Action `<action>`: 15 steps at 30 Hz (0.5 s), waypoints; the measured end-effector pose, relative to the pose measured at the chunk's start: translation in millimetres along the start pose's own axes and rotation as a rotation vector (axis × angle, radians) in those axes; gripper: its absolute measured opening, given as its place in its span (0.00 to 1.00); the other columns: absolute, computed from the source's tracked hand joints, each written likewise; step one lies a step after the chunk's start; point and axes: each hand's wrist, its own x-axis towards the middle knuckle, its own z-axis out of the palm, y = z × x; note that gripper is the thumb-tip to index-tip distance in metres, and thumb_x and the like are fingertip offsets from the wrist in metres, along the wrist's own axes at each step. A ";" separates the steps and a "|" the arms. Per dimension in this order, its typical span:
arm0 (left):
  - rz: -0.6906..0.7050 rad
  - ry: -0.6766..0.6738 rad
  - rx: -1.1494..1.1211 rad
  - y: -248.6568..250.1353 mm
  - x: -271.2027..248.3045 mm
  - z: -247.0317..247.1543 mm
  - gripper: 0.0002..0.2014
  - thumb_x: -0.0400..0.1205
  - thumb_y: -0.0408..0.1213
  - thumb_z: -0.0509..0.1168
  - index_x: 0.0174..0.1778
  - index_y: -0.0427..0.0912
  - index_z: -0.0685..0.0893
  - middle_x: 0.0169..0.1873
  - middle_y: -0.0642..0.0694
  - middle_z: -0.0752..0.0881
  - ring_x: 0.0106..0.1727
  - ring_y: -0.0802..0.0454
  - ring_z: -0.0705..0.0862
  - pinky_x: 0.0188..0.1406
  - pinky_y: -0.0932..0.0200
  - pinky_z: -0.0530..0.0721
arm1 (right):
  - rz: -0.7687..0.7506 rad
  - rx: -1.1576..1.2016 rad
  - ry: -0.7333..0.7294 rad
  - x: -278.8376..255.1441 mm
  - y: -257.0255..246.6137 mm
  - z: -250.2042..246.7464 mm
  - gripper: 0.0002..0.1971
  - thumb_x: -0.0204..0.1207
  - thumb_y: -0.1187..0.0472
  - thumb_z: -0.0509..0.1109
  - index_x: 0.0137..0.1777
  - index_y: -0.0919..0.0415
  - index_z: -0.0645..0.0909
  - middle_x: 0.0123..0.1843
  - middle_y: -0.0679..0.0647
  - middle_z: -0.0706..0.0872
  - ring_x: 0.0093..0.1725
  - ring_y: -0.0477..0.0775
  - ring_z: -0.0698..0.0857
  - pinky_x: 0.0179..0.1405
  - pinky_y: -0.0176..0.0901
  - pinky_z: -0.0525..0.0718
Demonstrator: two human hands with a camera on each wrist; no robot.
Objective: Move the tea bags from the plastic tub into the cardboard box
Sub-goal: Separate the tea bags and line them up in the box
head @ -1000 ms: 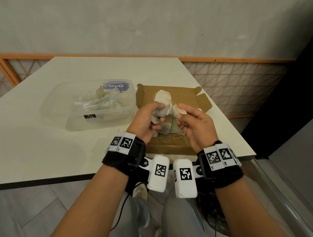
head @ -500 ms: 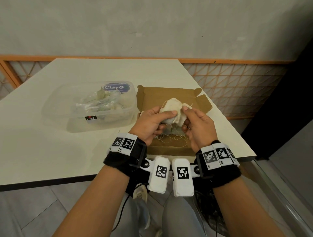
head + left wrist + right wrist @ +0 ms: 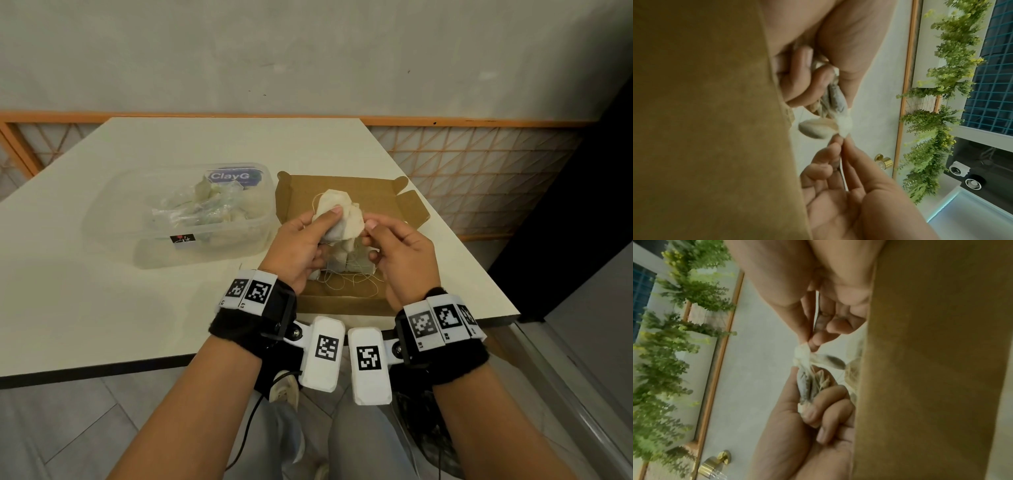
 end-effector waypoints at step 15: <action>0.022 0.039 -0.021 3.4 -2.4 1.2 0.13 0.83 0.42 0.65 0.32 0.47 0.82 0.26 0.50 0.75 0.16 0.62 0.64 0.11 0.71 0.60 | 0.146 0.098 -0.027 1.5 -10.5 1.0 0.07 0.76 0.68 0.69 0.37 0.59 0.82 0.33 0.53 0.86 0.33 0.46 0.83 0.34 0.36 0.81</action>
